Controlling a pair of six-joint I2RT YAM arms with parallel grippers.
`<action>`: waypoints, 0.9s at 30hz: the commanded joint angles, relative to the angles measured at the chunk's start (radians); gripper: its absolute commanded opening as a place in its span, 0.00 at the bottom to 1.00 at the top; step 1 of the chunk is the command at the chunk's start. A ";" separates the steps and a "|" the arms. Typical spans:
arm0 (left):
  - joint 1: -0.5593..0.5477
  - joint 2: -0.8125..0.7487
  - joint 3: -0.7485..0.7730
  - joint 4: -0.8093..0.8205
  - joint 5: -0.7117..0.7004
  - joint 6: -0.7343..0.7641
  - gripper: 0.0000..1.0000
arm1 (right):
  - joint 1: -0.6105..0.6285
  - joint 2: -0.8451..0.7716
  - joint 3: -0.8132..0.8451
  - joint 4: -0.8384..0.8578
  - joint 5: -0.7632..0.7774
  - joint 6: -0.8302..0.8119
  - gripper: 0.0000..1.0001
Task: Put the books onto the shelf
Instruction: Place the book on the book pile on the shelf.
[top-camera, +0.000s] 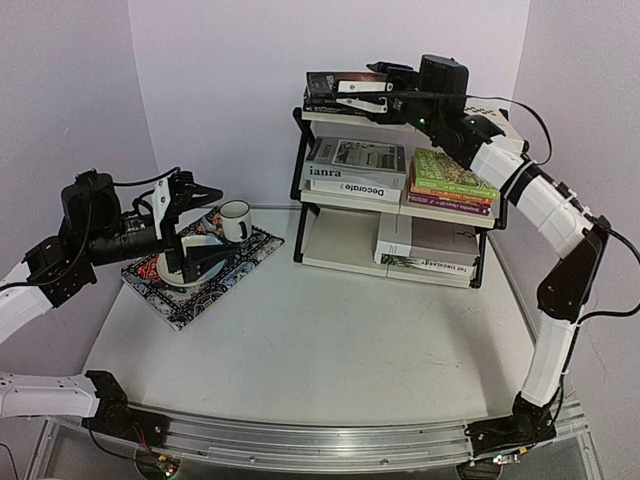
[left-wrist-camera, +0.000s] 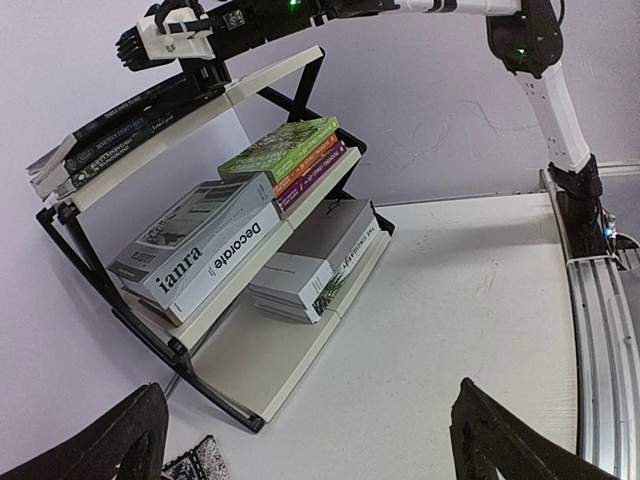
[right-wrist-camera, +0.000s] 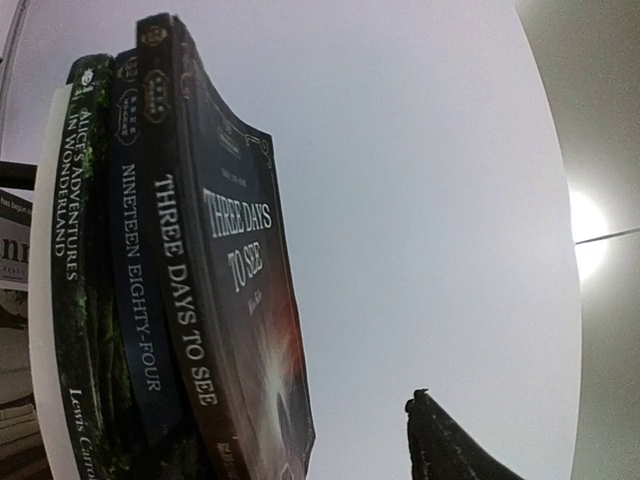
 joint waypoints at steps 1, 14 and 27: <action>0.000 0.015 0.018 0.036 -0.005 -0.029 1.00 | -0.005 -0.047 0.024 -0.035 0.009 0.095 0.72; 0.001 0.042 0.019 0.036 -0.018 -0.044 1.00 | -0.004 -0.095 0.003 -0.099 -0.072 0.220 0.91; 0.001 0.039 0.006 0.036 -0.031 -0.055 1.00 | -0.004 -0.181 -0.025 -0.121 -0.237 0.548 0.98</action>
